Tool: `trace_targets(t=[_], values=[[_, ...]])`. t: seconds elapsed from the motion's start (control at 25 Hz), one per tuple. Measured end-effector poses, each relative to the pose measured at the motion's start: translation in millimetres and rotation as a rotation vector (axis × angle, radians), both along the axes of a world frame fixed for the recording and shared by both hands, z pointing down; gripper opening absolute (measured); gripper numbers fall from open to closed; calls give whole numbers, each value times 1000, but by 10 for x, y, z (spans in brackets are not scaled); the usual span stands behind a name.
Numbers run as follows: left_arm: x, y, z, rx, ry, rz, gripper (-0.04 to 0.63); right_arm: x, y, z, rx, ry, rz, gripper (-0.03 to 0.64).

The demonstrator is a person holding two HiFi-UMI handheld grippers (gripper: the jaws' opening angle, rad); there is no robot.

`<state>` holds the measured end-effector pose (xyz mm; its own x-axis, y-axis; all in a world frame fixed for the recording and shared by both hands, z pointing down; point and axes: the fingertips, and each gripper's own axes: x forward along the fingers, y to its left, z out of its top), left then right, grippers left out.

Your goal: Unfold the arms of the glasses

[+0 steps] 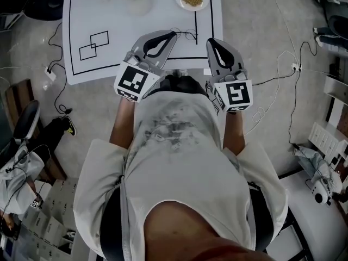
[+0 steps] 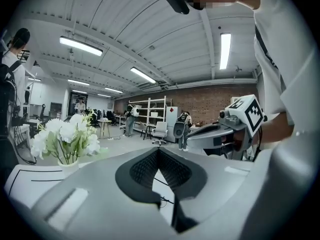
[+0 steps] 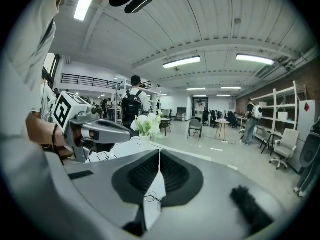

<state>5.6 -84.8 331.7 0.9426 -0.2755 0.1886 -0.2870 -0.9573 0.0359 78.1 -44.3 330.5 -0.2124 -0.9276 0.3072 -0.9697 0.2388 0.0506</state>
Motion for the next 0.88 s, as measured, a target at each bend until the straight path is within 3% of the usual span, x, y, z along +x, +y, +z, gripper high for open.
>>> trace_targets(t=[0.88], values=[[331, -54, 771, -61, -198, 76, 23, 208, -146, 499, -104, 17, -41, 18]])
